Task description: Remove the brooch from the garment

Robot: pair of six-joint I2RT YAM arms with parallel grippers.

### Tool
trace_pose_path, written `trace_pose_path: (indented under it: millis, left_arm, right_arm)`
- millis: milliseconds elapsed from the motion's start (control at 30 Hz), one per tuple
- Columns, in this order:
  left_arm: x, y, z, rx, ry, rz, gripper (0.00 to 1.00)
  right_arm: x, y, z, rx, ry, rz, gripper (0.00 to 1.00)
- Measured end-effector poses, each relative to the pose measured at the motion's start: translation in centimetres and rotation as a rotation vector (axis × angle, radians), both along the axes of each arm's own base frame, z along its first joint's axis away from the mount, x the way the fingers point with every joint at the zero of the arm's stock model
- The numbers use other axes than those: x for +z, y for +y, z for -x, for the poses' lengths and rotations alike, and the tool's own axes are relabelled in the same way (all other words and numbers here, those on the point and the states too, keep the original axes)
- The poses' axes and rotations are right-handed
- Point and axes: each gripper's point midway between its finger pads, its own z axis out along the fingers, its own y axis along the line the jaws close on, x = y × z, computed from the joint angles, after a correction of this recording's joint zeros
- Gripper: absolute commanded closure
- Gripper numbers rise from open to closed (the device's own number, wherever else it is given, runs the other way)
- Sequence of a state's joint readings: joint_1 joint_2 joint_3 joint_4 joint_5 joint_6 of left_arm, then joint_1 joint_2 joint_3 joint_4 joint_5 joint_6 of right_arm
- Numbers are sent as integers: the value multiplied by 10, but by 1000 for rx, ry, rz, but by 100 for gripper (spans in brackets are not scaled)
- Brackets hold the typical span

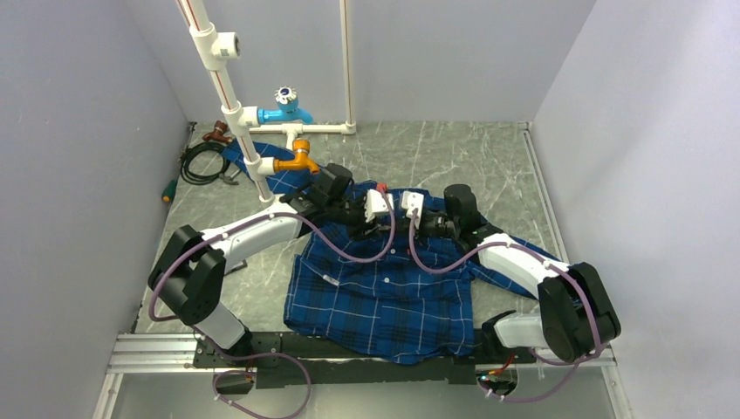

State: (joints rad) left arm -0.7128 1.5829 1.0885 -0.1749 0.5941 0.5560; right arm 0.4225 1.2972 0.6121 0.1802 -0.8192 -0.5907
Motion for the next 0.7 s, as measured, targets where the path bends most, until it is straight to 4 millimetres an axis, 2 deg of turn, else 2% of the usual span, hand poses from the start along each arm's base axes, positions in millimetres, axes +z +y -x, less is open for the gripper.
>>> trace_pose_path:
  millis: [33, 200, 267, 433, 567, 700]
  left_arm:
    - [1, 2, -2, 18, 13, 4, 21]
    - [14, 15, -15, 102, 19, 23, 16]
    - [23, 21, -20, 142, -2, 31, 1]
    - [48, 32, -22, 207, -66, 62, 0]
    - [66, 43, -13, 225, -117, 104, 0]
    - [76, 47, -9, 290, -66, 148, 0]
  right_arm:
    - [0, 0, 0, -5, 4, -2, 100]
    - [3, 1, -2, -31, 36, -21, 100]
    - [4, 2, -2, -39, 50, -32, 100]
    - [6, 2, -3, -76, 98, -60, 100]
    - [6, 3, -2, -100, 138, -80, 100]
    - [8, 4, -1, -122, 179, -106, 100]
